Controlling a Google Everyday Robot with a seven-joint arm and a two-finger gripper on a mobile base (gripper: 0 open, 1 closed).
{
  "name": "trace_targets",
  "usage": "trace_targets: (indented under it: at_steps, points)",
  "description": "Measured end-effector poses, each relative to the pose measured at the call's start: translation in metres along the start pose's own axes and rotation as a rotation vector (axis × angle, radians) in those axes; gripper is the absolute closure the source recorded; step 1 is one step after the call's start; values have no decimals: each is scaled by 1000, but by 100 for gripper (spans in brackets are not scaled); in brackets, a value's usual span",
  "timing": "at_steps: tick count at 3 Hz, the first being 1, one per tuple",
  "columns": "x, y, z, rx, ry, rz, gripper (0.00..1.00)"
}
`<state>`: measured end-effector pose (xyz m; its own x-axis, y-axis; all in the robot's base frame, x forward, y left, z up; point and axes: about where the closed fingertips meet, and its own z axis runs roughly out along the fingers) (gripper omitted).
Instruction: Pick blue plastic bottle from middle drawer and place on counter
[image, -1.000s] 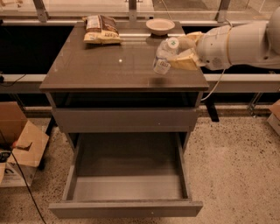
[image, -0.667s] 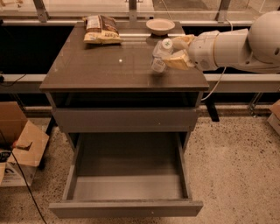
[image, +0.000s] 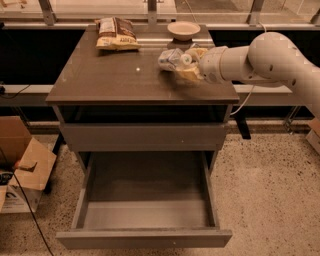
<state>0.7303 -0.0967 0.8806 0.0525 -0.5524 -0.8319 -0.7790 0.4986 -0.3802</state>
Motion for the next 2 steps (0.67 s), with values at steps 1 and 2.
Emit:
trace_targets:
  at_steps: [1,2]
  points:
    - [13,-8,28,-4,15,20,50]
    - [12,-6,31,-9,14,20,27]
